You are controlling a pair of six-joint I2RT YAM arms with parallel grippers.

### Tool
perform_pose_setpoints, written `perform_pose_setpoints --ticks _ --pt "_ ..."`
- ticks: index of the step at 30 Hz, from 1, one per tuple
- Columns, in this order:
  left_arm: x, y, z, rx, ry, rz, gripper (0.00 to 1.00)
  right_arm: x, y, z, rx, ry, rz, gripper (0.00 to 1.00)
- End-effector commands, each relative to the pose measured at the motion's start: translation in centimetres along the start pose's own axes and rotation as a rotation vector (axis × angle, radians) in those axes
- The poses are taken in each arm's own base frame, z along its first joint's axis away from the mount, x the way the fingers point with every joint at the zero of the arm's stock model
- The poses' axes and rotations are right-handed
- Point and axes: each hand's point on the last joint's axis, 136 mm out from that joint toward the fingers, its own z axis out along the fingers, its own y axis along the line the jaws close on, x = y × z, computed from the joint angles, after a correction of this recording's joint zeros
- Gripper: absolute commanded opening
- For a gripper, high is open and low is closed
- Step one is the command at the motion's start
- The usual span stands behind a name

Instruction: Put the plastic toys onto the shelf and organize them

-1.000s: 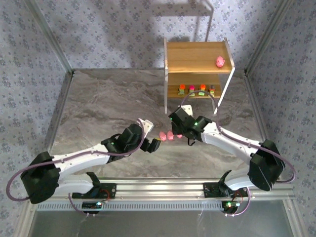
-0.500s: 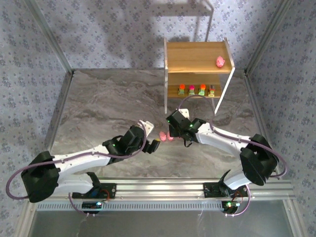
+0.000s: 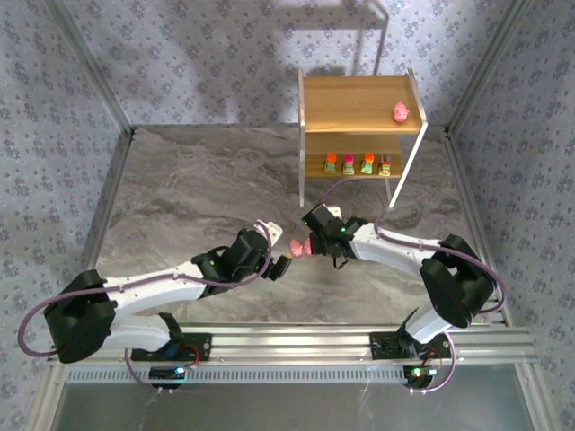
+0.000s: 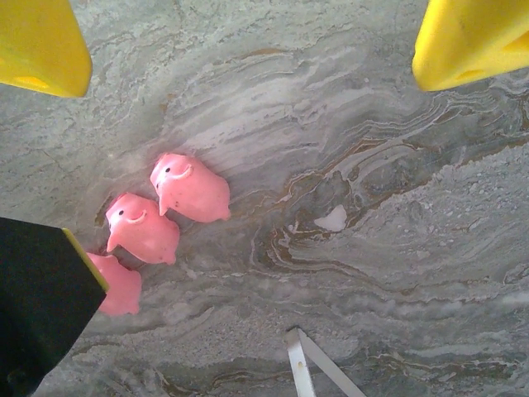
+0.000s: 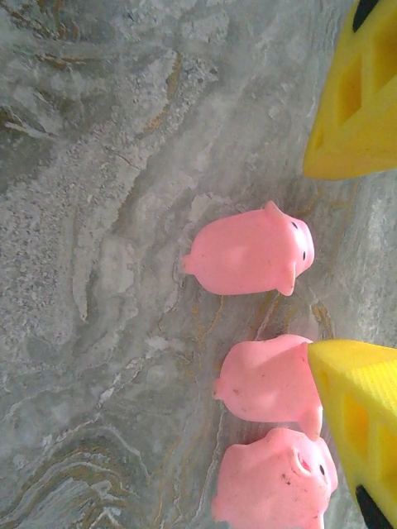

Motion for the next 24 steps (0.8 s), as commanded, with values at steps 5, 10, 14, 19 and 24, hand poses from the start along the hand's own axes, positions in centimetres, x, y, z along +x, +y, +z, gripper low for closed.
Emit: perform_pose_setpoints --ticks 5,10,14,19,24 --pt "-1.5 -0.4 -0.2 0.002 -0.025 0.009 1.00 0.5 -0.3 0.7 -0.011 0.026 0.020 0.54" --pt "-1.4 -0.5 -0.1 0.004 -0.021 0.009 1.00 0.5 -0.5 1.1 -0.012 0.037 0.032 0.54" --pt "-1.4 -0.5 0.1 0.003 -0.012 0.012 0.99 0.4 -0.7 1.4 -0.019 0.042 0.011 0.53" --pt "-1.3 -0.5 0.2 0.003 -0.011 0.009 1.00 0.2 -0.9 1.6 -0.023 0.044 0.015 0.52" --pt "-1.2 -0.7 0.3 0.010 -0.005 0.011 0.99 0.1 -1.0 1.9 -0.032 0.047 0.017 0.51"
